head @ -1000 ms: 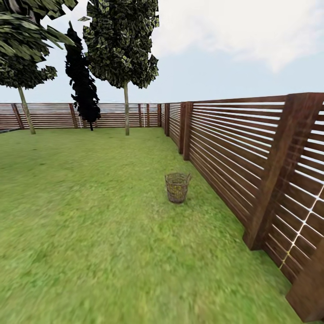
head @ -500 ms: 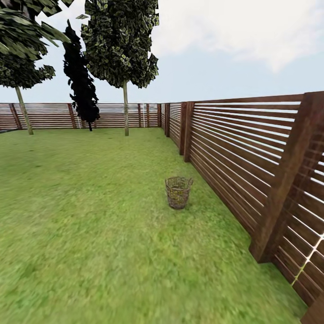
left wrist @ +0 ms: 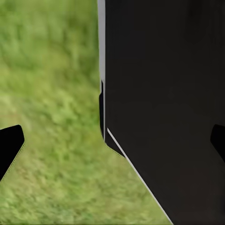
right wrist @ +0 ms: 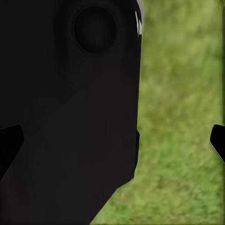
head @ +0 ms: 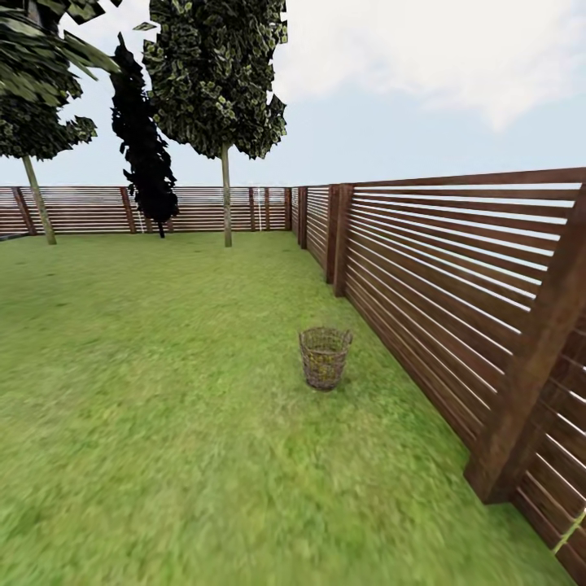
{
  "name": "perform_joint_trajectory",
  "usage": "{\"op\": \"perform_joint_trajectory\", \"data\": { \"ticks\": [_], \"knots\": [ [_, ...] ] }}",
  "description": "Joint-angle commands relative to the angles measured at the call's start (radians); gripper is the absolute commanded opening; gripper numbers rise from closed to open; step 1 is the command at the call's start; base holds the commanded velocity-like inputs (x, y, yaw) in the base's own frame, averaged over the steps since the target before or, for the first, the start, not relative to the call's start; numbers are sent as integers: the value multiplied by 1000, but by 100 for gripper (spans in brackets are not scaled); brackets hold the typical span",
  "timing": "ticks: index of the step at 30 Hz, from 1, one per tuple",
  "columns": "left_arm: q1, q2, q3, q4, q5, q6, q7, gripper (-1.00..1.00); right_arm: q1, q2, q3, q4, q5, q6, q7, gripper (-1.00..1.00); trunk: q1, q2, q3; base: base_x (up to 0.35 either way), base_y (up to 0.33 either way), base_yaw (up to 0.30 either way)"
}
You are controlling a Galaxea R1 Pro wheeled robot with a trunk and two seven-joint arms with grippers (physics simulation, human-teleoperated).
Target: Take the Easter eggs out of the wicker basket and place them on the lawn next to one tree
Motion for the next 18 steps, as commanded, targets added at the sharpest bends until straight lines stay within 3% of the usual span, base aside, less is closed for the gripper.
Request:
{"op": "perform_joint_trajectory", "data": {
  "ticks": [1,6,18],
  "knots": [
    [0,0,1,0,1,0,0,100,0,0,0,0,1,0,-1,100,1,0,0,345,0,0],
    [0,0,1,0,1,0,1,100,0,0,0,0,0,-1,-1,100,1,0,0,345,0,88],
    [0,0,1,0,1,0,2,100,0,0,0,0,-1,-2,-1,100,1,0,0,345,0,250]
  ]
}}
